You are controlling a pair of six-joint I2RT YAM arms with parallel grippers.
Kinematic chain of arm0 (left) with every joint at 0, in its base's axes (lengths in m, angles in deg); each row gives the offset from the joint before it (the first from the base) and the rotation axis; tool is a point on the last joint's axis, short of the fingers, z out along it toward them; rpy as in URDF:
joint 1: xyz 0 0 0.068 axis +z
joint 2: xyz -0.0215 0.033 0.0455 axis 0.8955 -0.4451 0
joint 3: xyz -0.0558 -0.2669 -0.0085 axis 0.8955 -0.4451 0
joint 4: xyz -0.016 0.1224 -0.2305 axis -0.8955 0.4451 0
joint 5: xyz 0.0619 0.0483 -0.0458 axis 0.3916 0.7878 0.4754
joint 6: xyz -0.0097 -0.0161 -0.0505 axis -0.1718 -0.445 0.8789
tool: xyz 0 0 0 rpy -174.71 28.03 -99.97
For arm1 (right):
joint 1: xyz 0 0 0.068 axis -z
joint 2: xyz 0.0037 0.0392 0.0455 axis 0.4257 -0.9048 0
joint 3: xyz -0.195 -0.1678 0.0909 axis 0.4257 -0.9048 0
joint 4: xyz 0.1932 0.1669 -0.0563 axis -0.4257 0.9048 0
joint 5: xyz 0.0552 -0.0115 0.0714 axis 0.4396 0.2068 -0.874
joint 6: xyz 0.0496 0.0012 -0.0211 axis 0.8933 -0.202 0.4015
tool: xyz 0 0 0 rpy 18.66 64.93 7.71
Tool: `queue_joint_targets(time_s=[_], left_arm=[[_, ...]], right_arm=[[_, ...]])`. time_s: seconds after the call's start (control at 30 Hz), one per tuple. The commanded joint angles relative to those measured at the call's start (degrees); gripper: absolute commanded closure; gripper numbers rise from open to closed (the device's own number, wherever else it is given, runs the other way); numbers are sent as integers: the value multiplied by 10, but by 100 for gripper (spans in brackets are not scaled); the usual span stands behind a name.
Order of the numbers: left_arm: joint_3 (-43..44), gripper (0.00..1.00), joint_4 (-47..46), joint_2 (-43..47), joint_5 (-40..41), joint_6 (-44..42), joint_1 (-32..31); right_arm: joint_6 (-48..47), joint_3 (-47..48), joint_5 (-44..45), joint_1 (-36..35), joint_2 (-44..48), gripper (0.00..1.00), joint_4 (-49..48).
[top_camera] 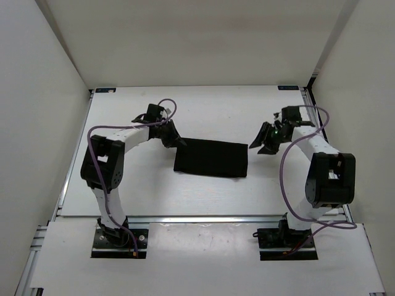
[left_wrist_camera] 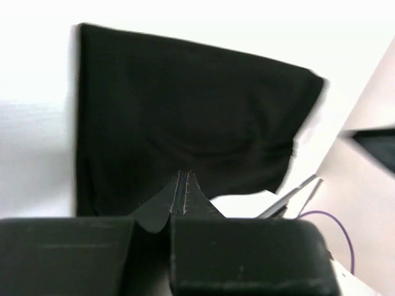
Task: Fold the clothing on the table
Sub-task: Fold the skirt
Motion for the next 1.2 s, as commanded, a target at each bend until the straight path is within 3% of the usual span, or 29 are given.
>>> queue_joint_targets(time_s=[0.0, 0.1, 0.47, 0.77, 0.9, 1.03, 1.17], left_arm=[[-15, 100, -8, 69, -21, -11, 18], [-39, 100, -14, 75, -28, -7, 35], [-105, 100, -25, 94, -15, -14, 94], [-115, 100, -29, 77, 12, -26, 79], [-137, 100, -51, 59, 15, -21, 68], [-133, 100, -40, 48, 42, -34, 58], [-126, 100, -27, 38, 68, -52, 32]], right_arm=[[7, -82, -33, 6, 1, 45, -31], [29, -129, -74, 5, -2, 45, -99], [54, -185, -111, -6, -55, 46, -204], [96, -210, -152, -4, -74, 53, -266], [126, -226, -188, -14, -92, 64, -316], [128, -226, -194, -16, -99, 100, -316], [105, -231, -165, 7, -78, 100, -277]])
